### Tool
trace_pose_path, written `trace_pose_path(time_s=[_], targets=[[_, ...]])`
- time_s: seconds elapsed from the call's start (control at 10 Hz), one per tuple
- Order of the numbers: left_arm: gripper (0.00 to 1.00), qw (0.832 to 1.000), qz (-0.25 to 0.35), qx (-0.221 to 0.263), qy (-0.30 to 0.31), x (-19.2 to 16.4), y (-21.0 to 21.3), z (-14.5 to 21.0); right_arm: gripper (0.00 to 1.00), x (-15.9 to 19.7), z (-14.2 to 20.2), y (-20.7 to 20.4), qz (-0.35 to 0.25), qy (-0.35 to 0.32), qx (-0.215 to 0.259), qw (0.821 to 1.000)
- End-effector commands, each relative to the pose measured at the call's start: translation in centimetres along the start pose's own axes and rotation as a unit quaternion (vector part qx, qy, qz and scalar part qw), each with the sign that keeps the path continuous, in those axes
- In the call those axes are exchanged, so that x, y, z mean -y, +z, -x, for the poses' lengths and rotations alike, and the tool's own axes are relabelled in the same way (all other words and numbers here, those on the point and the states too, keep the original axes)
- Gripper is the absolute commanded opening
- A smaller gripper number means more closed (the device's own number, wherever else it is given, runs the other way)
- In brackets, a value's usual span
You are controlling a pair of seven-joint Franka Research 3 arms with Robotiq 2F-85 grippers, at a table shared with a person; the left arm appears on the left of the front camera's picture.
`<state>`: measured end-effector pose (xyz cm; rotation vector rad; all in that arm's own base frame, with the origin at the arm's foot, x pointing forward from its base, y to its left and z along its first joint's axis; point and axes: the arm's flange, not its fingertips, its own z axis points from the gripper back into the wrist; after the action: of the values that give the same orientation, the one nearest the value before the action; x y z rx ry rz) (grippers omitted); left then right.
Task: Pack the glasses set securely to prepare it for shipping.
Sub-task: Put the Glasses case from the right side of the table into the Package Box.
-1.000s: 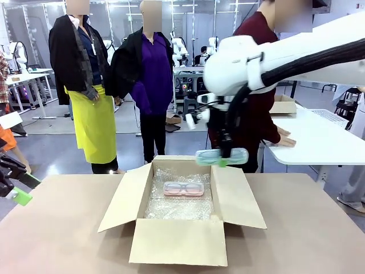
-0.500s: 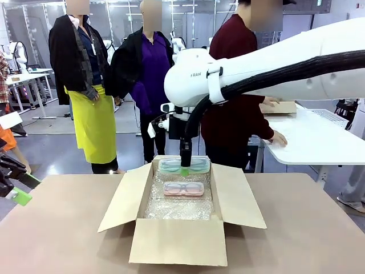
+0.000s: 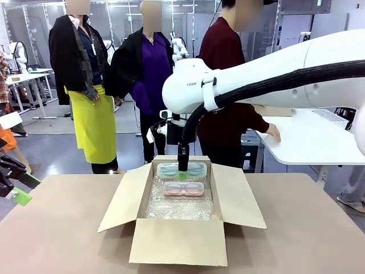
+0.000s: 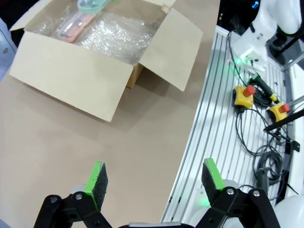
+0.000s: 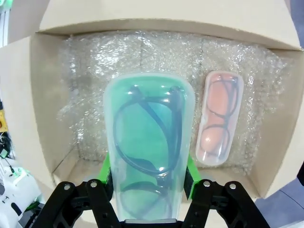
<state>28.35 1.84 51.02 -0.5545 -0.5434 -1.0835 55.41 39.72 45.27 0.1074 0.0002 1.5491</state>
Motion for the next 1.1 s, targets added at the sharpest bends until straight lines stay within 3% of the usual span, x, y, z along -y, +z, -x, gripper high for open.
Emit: trace_pose_path(time_s=[0.0,0.4,1.0], targets=[[1.0,1.0,0.009,0.01,-0.008,0.0,0.4,-0.1,0.46,1.4,0.0,-2.4,0.008,-0.02,-0.005,1.0],[1.0,1.0,0.009,0.01,-0.008,0.0,0.4,-0.1,0.46,3.3,1.5,-7.0,-0.002,-0.034,-0.037,0.999],[1.0,1.0,0.009,0.01,-0.008,0.0,0.4,-0.1,0.46,4.1,1.4,-11.9,-0.027,-0.033,-0.015,0.999]])
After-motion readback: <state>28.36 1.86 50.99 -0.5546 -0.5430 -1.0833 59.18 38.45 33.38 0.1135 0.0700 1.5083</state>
